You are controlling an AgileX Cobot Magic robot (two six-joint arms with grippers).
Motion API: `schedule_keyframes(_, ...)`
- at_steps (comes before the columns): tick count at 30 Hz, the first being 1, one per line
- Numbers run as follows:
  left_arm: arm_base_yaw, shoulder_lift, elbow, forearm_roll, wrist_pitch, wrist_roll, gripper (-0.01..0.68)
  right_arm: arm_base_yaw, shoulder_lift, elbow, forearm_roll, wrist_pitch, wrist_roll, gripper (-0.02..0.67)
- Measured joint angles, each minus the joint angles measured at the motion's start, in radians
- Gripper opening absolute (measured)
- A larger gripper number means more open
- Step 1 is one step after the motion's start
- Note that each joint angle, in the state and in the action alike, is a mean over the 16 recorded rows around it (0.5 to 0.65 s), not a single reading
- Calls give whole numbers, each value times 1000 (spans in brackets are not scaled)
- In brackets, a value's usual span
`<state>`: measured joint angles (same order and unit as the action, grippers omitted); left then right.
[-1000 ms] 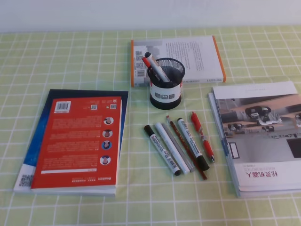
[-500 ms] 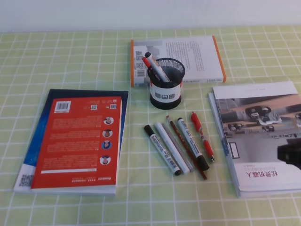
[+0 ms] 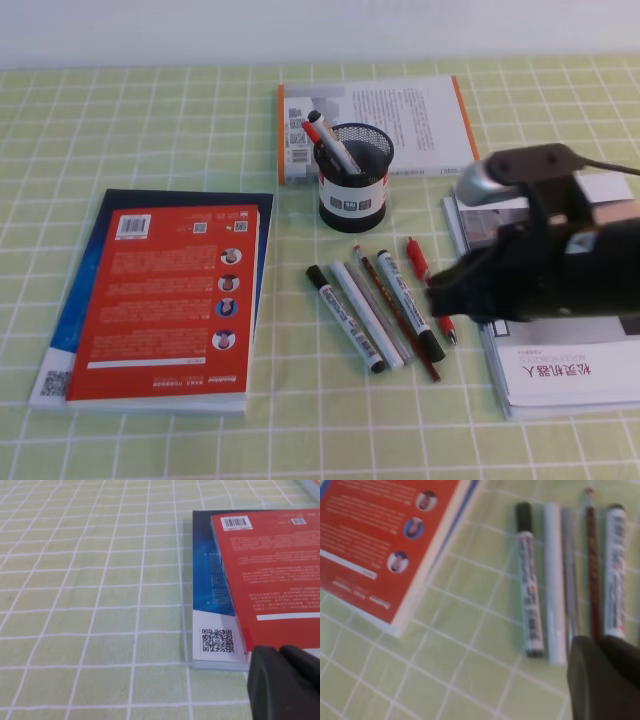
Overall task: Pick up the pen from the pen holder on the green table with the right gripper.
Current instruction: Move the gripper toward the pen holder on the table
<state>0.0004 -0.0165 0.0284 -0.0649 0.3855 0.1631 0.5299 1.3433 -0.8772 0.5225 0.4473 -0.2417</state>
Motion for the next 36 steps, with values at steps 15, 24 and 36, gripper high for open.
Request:
schedule_keyframes(15, 0, 0, 0, 0, 0, 0, -5, 139, 258, -282, -67, -117, -81, 119)
schedule_keyframes(24, 0, 0, 0, 0, 0, 0, -5, 202, 403, -398, -80, -313, -224, 220)
schedule_keyframes(36, 0, 0, 0, 0, 0, 0, -5, 257, 546, -449, 216, -660, -712, 229)
